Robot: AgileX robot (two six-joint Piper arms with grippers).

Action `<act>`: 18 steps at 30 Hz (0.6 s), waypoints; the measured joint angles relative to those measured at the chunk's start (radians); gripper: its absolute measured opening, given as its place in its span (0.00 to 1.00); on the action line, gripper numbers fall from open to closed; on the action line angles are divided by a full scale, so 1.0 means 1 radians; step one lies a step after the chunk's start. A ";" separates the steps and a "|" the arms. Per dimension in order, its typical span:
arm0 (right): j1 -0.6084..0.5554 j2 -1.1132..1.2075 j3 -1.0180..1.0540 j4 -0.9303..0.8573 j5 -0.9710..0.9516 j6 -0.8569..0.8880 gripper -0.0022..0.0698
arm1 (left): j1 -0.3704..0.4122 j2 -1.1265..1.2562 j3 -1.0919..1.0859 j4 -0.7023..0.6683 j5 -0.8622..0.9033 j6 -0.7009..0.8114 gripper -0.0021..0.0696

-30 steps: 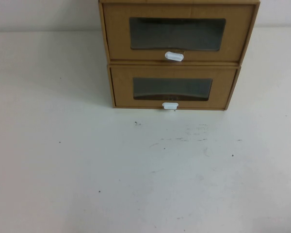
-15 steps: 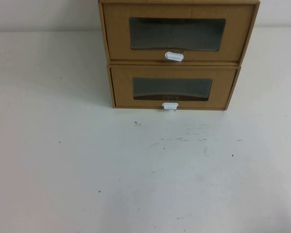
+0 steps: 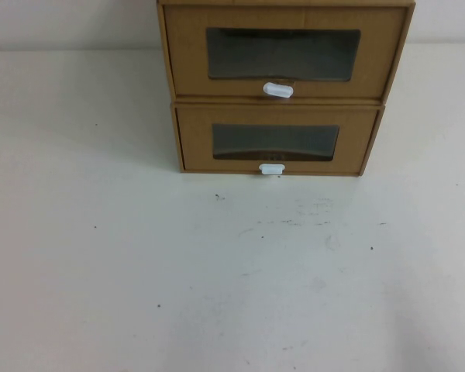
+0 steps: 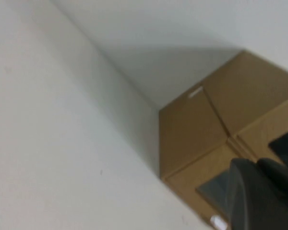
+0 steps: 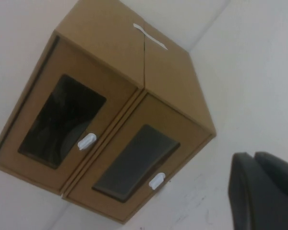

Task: Open the shoe box
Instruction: 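Pull the top drawer of the cardboard box fully open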

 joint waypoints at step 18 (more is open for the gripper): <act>0.000 0.000 0.000 0.023 -0.034 -0.179 0.00 | 0.000 0.826 -1.035 -0.045 0.506 0.819 0.02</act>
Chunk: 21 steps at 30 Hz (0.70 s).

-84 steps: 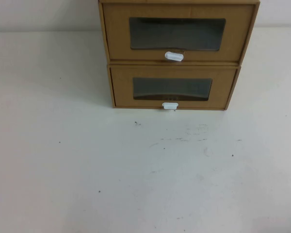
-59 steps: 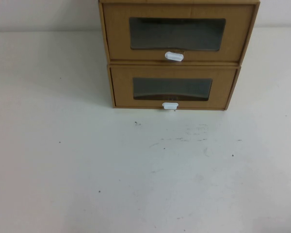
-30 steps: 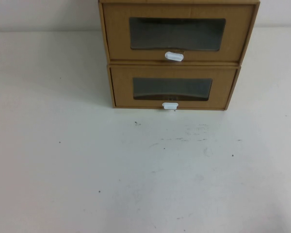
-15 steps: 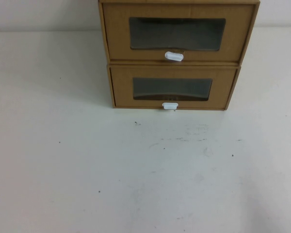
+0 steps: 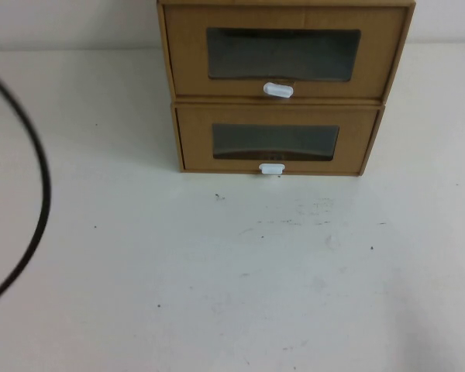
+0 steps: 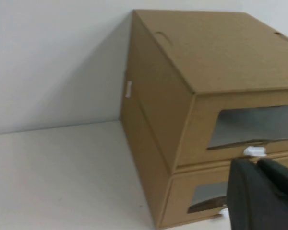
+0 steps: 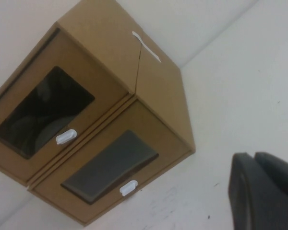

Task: Open the shoe box
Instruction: 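Pull the top drawer of the cardboard box fully open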

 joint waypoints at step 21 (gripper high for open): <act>0.000 0.000 0.000 -0.011 0.021 -0.078 0.00 | -0.095 1.253 -1.407 -0.454 0.485 0.298 0.02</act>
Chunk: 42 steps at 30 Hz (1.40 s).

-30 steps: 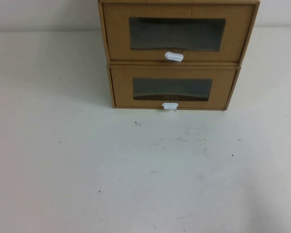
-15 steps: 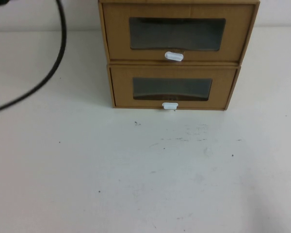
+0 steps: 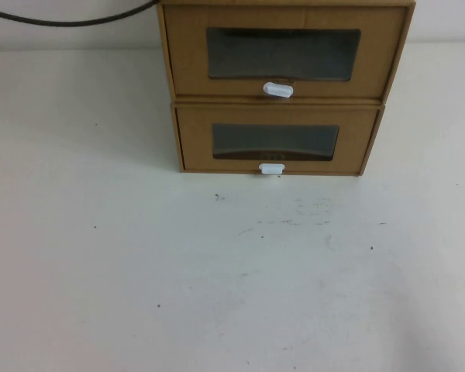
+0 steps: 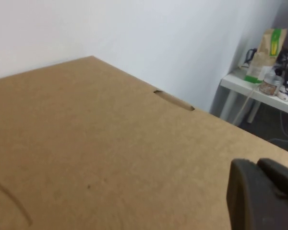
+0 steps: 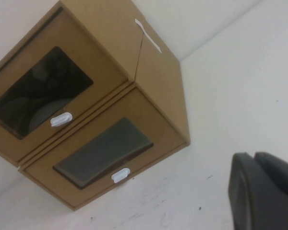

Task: Open the shoe box
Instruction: 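Pull the top drawer of the cardboard box fully open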

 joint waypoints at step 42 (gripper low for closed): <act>0.024 0.694 -0.866 -0.274 0.181 -0.901 0.00 | -0.052 0.286 -0.222 0.027 0.028 -0.081 0.02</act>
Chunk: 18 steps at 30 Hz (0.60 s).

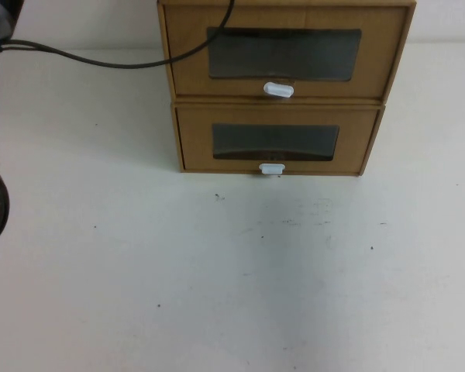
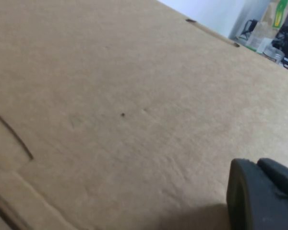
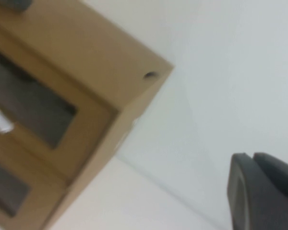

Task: Open the shoe box
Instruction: 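Pull the top drawer of the cardboard box fully open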

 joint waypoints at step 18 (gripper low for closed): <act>0.497 0.418 -0.106 0.042 -0.945 -0.887 0.00 | 0.000 0.002 0.000 0.002 0.041 0.039 0.02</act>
